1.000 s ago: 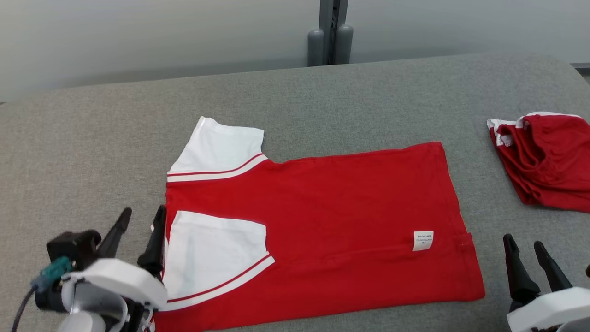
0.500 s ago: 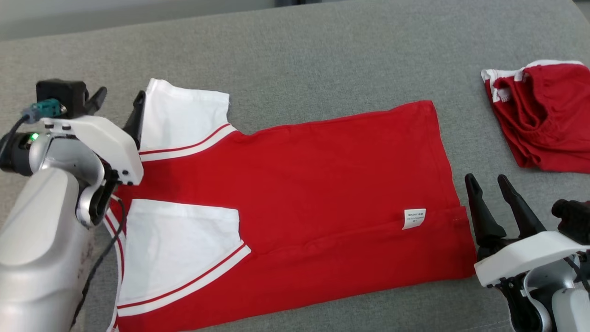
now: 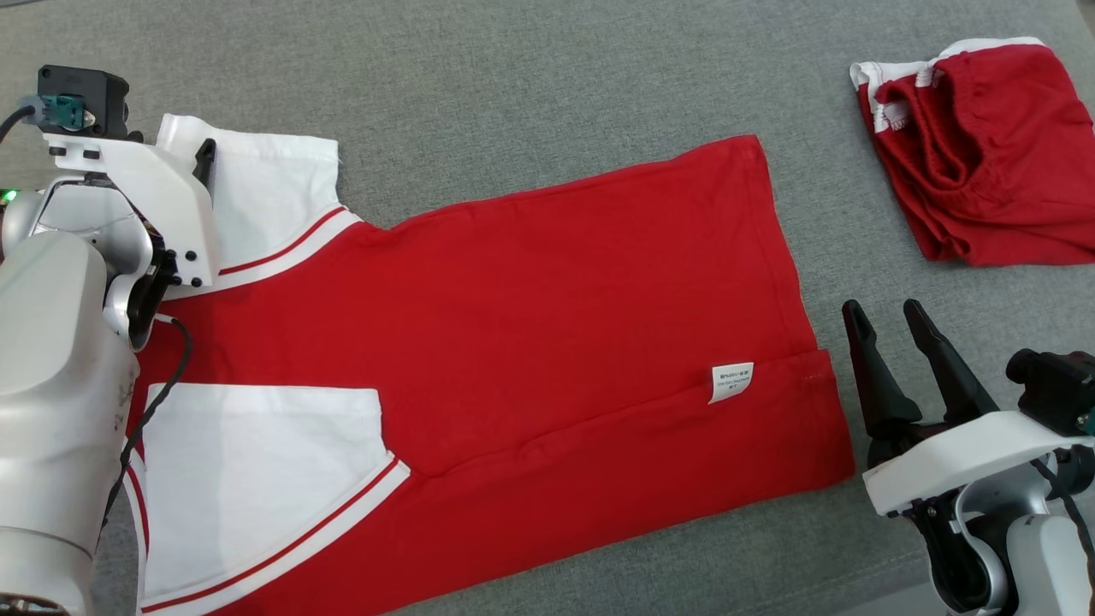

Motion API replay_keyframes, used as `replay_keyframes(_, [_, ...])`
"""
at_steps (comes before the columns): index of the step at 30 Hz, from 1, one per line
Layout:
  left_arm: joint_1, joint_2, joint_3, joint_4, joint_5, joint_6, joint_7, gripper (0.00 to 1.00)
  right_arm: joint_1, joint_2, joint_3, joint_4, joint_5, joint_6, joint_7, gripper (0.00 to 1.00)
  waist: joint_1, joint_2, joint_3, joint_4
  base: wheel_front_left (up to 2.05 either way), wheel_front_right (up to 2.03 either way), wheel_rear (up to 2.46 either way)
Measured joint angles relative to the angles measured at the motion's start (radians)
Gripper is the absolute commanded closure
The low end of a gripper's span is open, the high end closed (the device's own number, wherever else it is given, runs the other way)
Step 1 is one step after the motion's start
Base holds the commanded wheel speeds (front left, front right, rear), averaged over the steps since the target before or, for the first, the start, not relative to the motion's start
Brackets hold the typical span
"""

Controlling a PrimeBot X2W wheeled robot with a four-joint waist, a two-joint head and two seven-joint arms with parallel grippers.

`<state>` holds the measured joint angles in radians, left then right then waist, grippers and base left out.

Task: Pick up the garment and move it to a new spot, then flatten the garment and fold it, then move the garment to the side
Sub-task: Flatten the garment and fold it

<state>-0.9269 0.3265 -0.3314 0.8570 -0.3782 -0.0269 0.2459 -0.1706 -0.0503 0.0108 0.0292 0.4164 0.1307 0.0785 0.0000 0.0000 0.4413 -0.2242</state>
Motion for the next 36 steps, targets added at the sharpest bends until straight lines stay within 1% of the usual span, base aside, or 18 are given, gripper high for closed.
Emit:
replay_keyframes(6, [-0.032, -0.006, -0.020, 0.083, 0.007, -0.009, 0.000, 0.00, 0.000, 0.000, 0.005, 0.006, 0.007, 0.000, -0.006, 0.00, 0.0000, 0.0000, -0.001, -0.013, 0.00, 0.00, 0.00])
replay_keyframes(7, [-0.036, -0.007, -0.024, 0.096, 0.008, -0.011, -0.001, 0.04, 0.000, 0.000, 0.006, 0.005, 0.007, 0.000, -0.006, 0.00, 0.0000, 0.0000, -0.002, -0.014, 0.00, 0.00, 0.00])
replay_keyframes(8, [-0.040, -0.008, -0.026, 0.106, 0.009, -0.011, -0.005, 0.27, 0.000, 0.000, 0.006, 0.005, 0.007, 0.000, -0.006, 0.00, 0.0000, 0.0000, -0.002, -0.015, 0.00, 0.00, 0.00])
replay_keyframes(9, [-0.043, -0.011, -0.029, 0.118, 0.009, -0.011, -0.011, 0.53, -0.002, 0.000, 0.007, 0.004, 0.007, 0.000, -0.007, 0.00, 0.0000, 0.0000, -0.003, -0.016, 0.00, 0.00, 0.00])
replay_keyframes(10, [-0.044, -0.014, -0.033, 0.128, 0.010, -0.012, -0.014, 0.66, -0.005, 0.000, 0.009, 0.002, 0.007, 0.000, -0.008, 0.00, 0.0000, 0.0000, -0.003, -0.016, 0.00, 0.00, 0.00])
replay_keyframes(12, [-0.048, -0.024, -0.039, 0.146, 0.010, -0.017, -0.027, 1.00, -0.008, 0.000, 0.015, -0.001, 0.007, 0.000, -0.009, 0.00, 0.0000, 0.0000, -0.004, -0.015, 0.00, 0.00, 0.00])
replay_keyframes(14, [-0.051, -0.035, -0.040, 0.162, 0.009, -0.018, -0.045, 1.00, -0.016, -0.003, 0.019, -0.004, 0.007, 0.000, -0.009, 0.00, 0.0000, 0.0000, -0.007, -0.011, 0.00, 0.00, 0.00])
replay_keyframes(18, [-0.053, -0.065, -0.024, 0.185, -0.020, -0.028, -0.119, 1.00, -0.059, -0.037, 0.033, -0.005, -0.001, 0.000, 0.011, 0.00, 0.0000, 0.0000, -0.020, 0.009, 0.00, 0.00, 0.00])
replay_keyframes(22, [-0.054, -0.083, -0.019, 0.182, -0.039, -0.053, -0.186, 1.00, -0.137, -0.106, 0.064, 0.032, -0.031, 0.000, 0.061, 0.00, 0.0000, 0.0000, -0.036, 0.035, 0.00, 0.00, 0.00])
replay_keyframes(24, [-0.054, -0.092, -0.029, 0.171, -0.041, -0.067, -0.212, 1.00, -0.180, -0.146, 0.084, 0.063, -0.053, 0.000, 0.100, 0.00, 0.0000, 0.0000, -0.043, 0.053, 0.00, 0.00, 0.00])
replay_keyframes(28, [-0.042, -0.113, -0.040, 0.135, -0.057, -0.086, -0.259, 1.00, -0.273, -0.203, 0.114, 0.132, -0.056, 0.000, 0.162, 0.00, 0.0000, 0.0000, -0.053, 0.096, 0.00, 0.00, 0.00])
replay_keyframes(32, [-0.015, -0.114, -0.047, 0.100, -0.070, -0.092, -0.288, 1.00, -0.351, -0.239, 0.136, 0.236, -0.033, 0.000, 0.240, 0.00, 0.0000, 0.0000, -0.056, 0.137, 0.00, 0.00, 0.00])
replay_keyframes(36, [0.005, -0.123, -0.062, 0.058, -0.078, -0.095, -0.299, 1.00, -0.436, -0.273, 0.166, 0.336, -0.018, 0.000, 0.282, 0.00, 0.0000, 0.0000, -0.048, 0.171, 0.00, 0.00, 0.00])
